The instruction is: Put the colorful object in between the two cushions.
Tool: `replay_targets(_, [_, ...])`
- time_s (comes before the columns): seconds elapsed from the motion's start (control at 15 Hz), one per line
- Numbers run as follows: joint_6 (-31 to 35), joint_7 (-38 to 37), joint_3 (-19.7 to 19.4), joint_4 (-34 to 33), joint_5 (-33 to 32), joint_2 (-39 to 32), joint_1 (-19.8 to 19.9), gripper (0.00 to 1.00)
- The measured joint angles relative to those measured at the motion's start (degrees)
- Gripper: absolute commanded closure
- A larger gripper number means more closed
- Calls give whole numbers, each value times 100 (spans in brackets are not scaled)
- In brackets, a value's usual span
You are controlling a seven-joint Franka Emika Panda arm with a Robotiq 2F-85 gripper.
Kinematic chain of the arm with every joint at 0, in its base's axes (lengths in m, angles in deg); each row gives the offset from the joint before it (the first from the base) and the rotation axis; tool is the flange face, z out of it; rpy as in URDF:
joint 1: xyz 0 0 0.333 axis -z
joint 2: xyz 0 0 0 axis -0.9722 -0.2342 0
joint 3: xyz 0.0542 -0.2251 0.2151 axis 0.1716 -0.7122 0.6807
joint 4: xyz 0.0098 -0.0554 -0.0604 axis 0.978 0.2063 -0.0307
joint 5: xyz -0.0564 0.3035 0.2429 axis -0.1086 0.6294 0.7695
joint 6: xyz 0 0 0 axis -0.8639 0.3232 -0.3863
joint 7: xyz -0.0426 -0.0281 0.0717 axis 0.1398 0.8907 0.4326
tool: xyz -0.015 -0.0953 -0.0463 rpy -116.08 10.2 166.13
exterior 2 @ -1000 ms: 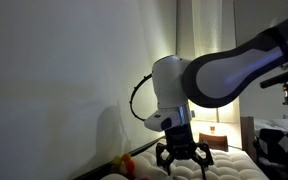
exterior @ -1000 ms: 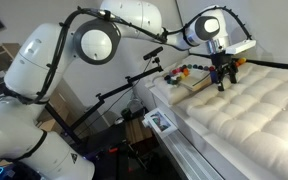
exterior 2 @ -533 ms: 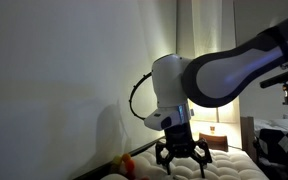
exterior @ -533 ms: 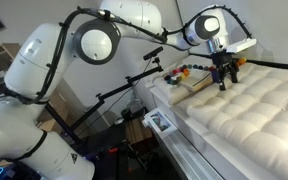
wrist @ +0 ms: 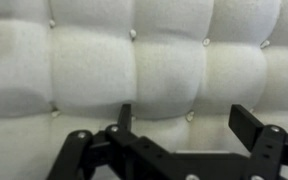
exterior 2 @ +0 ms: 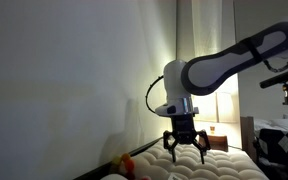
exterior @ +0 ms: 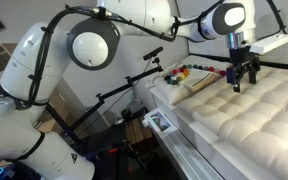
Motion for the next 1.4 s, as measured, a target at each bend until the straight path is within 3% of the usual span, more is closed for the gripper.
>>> replay_targets(0.47, [-618,359,148,-533,752,-205,678,0])
replay_targets(1.0, [-1105,189,117,-1118,835,-570,655,0])
replay_targets(1.4, [-913,-467,-88,-1821,792,-1199,564,0])
